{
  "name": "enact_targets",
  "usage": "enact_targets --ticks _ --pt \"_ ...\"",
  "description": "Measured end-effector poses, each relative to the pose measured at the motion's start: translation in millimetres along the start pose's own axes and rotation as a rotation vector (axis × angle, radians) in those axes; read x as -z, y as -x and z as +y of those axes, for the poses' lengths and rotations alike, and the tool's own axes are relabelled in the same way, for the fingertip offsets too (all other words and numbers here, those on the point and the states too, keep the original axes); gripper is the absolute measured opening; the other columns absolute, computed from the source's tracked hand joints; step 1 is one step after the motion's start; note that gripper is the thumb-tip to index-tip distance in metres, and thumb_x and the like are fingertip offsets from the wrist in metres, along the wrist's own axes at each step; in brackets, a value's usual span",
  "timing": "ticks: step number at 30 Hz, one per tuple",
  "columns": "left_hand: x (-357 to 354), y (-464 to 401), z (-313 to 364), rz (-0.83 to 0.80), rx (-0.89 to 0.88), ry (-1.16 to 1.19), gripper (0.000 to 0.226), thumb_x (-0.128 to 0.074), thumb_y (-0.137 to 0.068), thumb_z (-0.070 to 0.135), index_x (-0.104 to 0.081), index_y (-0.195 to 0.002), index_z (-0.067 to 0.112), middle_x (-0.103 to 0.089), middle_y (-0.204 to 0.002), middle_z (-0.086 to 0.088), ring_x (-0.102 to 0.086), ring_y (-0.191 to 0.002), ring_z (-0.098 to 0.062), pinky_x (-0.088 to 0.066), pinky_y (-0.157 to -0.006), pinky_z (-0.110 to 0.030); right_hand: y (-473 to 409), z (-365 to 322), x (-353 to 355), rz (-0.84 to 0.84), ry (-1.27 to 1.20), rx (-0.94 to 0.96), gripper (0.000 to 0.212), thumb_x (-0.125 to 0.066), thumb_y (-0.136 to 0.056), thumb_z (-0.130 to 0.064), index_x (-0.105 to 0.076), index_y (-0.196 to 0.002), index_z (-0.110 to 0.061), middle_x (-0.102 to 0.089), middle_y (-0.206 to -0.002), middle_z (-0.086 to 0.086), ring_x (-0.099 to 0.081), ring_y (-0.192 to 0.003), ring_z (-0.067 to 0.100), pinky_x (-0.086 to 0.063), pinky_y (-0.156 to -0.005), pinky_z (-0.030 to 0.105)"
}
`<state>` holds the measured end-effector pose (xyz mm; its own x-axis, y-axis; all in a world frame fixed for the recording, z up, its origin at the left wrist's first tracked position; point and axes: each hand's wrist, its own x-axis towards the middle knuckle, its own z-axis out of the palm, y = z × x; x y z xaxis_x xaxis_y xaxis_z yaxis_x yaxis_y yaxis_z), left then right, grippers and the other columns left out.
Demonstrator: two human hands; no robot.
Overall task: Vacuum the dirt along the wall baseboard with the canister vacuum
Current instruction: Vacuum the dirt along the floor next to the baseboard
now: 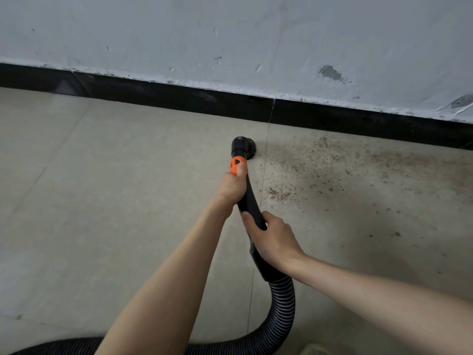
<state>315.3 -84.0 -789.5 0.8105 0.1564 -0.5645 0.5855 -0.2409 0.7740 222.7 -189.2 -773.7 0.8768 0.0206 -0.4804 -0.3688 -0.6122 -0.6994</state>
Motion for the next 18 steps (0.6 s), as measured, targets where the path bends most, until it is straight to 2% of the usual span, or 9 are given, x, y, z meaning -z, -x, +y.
enact_targets --ticks 3,7,9,12,18 --pt "-13 -1 6 -0.026 -0.013 -0.023 0.053 -0.029 -0.099 0.047 -0.052 -0.110 0.000 -0.051 -0.079 -0.005 -0.052 -0.072 -0.017 -0.044 -0.067 -0.030 -2 9 7 0.033 -0.012 -0.012 0.045 -0.045 -0.087 -0.062 -0.050 -0.072 -0.020 -0.068 -0.068 0.004 -0.067 -0.066 0.022 -0.056 -0.070 0.041" --pt "-18 -4 10 -0.036 -0.012 -0.032 0.056 -0.031 -0.098 0.046 -0.052 -0.115 -0.002 -0.052 -0.083 -0.006 -0.052 -0.077 -0.019 -0.043 -0.068 -0.030 -7 12 9 0.054 -0.030 -0.022 0.044 -0.046 -0.088 -0.062 -0.050 -0.070 -0.022 -0.065 -0.066 0.000 -0.065 -0.063 0.018 -0.051 -0.062 0.033" --pt "-16 -5 9 -0.035 -0.010 -0.020 0.056 -0.031 -0.098 0.046 -0.053 -0.115 -0.002 -0.052 -0.083 -0.006 -0.053 -0.076 -0.020 -0.043 -0.068 -0.030 -8 10 7 0.039 -0.047 -0.017 0.044 -0.046 -0.088 -0.062 -0.049 -0.070 -0.022 -0.065 -0.067 0.001 -0.066 -0.064 0.020 -0.051 -0.063 0.034" --pt "-7 -6 6 0.022 -0.002 -0.022 0.052 -0.031 -0.098 0.047 -0.053 -0.107 0.001 -0.052 -0.079 -0.005 -0.053 -0.070 -0.017 -0.044 -0.062 -0.029 -11 5 5 -0.005 -0.069 0.011 0.044 -0.048 -0.088 -0.061 -0.050 -0.069 -0.021 -0.062 -0.065 -0.001 -0.066 -0.066 0.023 -0.051 -0.064 0.035" --pt "32 -3 -14 0.160 0.066 0.077 0.046 -0.035 -0.096 0.049 -0.048 -0.102 0.005 -0.051 -0.080 -0.004 -0.052 -0.070 -0.015 -0.043 -0.061 -0.029 -11 -12 -11 -0.135 -0.029 0.098 0.043 -0.049 -0.088 -0.061 -0.049 -0.068 -0.023 -0.057 -0.057 -0.009 -0.059 -0.055 0.011 -0.044 -0.056 0.027"
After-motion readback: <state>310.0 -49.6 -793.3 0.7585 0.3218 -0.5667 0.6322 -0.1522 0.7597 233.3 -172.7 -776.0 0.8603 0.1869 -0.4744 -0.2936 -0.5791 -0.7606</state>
